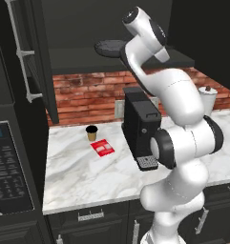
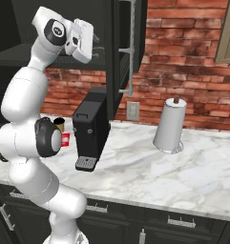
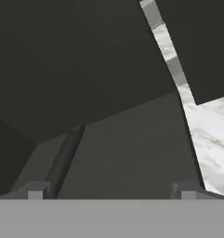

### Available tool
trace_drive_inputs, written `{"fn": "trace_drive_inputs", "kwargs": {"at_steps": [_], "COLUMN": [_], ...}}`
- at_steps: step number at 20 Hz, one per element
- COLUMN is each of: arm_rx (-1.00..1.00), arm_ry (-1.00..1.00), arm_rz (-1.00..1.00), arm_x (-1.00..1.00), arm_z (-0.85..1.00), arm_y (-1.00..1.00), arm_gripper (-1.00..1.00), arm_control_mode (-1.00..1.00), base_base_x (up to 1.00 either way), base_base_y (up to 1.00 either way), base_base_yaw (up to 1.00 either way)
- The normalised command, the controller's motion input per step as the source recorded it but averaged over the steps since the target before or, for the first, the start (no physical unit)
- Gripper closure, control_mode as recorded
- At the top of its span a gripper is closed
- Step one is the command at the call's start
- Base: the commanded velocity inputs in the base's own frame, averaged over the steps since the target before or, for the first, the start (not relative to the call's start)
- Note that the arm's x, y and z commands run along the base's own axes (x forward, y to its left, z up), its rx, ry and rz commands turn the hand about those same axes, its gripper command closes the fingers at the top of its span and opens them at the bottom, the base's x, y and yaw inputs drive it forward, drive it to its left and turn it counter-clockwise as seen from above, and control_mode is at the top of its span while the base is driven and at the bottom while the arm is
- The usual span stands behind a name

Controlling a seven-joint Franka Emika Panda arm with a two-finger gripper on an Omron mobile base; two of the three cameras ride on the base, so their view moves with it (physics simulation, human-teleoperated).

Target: Pick the pan from the cabinet and place it on the stove. Then turn on the stove burner for the pan.

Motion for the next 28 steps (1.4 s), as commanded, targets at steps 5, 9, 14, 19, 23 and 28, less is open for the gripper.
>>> {"fn": "trace_drive_inputs", "kwargs": {"at_steps": [5, 9, 14, 19, 23, 28], "arm_rx": [0.03, 0.00, 0.00, 0.00, 0.00, 0.00], "arm_ry": [0.02, 0.00, 0.00, 0.00, 0.00, 0.01], "arm_rz": [0.00, 0.01, 0.02, 0.02, 0.02, 0.02], "arm_x": [0.48, 0.42, 0.45, 0.41, 0.40, 0.43], "arm_z": [-0.17, -0.25, -0.14, -0.19, -0.28, -0.36], "arm_y": [0.00, 0.00, 0.02, 0.08, 0.09, 0.09], "arm_gripper": [-1.00, -1.00, -1.00, -1.00, -1.00, -1.00], "arm_control_mode": [-1.00, -1.00, -1.00, -1.00, -1.00, -1.00], "base_base_x": [0.00, 0.00, 0.00, 0.00, 0.00, 0.00], "base_base_y": [0.00, 0.00, 0.00, 0.00, 0.00, 0.00], "base_base_yaw": [0.00, 0.00, 0.00, 0.00, 0.00, 0.00]}}
